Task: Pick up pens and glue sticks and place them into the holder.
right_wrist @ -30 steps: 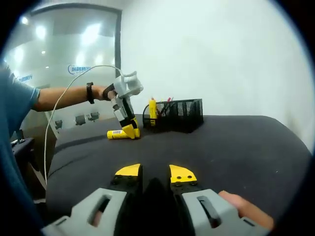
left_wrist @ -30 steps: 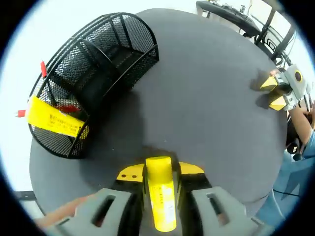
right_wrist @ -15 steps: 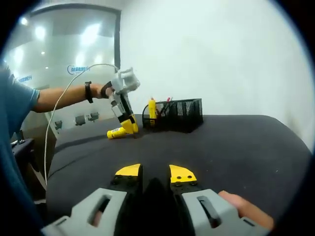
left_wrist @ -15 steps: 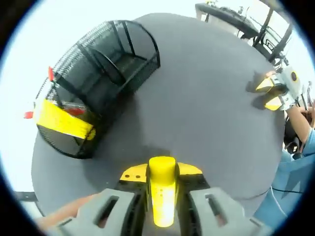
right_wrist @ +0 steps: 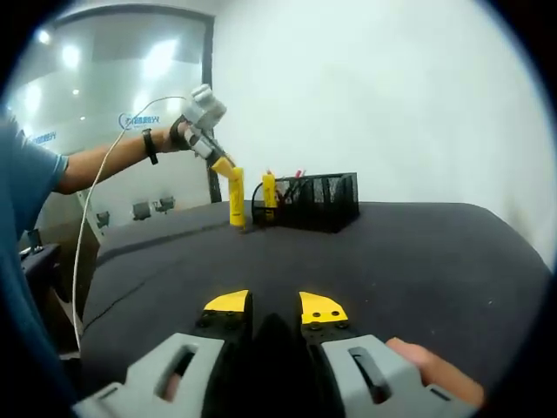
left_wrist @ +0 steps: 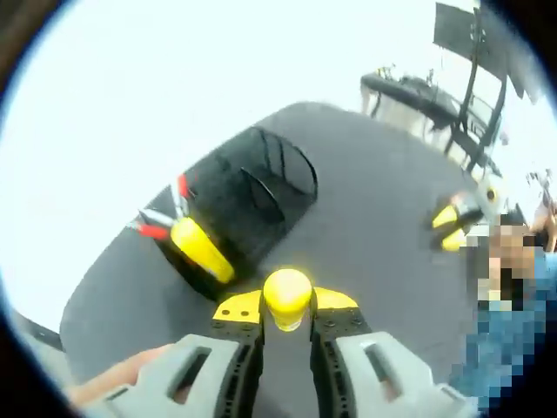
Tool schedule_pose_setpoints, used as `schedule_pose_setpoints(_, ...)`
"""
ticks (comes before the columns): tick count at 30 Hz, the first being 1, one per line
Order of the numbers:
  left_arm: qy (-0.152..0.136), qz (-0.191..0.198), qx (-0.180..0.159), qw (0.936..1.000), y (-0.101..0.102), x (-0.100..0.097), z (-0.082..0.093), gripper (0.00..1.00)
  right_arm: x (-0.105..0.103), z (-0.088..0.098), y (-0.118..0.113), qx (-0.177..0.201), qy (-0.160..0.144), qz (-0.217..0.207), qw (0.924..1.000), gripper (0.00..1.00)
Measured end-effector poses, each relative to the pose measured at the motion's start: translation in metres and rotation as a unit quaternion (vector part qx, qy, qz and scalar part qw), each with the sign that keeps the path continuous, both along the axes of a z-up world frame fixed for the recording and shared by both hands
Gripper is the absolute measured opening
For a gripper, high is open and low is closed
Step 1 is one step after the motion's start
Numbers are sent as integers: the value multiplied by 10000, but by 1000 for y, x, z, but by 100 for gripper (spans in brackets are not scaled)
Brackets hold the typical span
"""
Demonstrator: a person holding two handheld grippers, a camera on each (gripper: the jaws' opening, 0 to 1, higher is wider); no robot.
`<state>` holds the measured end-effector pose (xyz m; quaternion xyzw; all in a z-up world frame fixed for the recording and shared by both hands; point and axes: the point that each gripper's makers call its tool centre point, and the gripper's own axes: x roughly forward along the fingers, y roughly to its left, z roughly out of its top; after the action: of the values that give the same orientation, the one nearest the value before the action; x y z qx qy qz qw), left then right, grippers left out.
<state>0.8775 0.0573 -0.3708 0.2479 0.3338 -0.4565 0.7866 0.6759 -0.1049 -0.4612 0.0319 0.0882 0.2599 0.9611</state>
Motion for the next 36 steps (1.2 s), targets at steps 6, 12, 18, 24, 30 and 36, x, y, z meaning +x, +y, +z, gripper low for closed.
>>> schedule_pose_setpoints(6,-268,292,-751,9964,-19,24,26,15,6,-1,-5,-15,19,-14,10000,17)
schedule_pose_setpoints(12,-655,580,-922,9919,-30,46,29,15,8,-2,-5,-22,28,-27,10000,17)
schedule_pose_setpoints(18,-655,769,-986,9900,-31,57,18,15,8,-2,-6,-15,31,-43,10000,17)
schedule_pose_setpoints(24,-588,980,-983,9886,-22,66,4,15,7,-1,-6,8,17,-46,10000,17)
schedule_pose_setpoints(30,-763,1038,-772,9886,-17,75,2,15,6,0,-5,20,9,-44,10000,17)
schedule_pose_setpoints(36,-831,1030,-531,9898,-13,77,-7,15,5,0,-3,22,2,-44,10000,17)
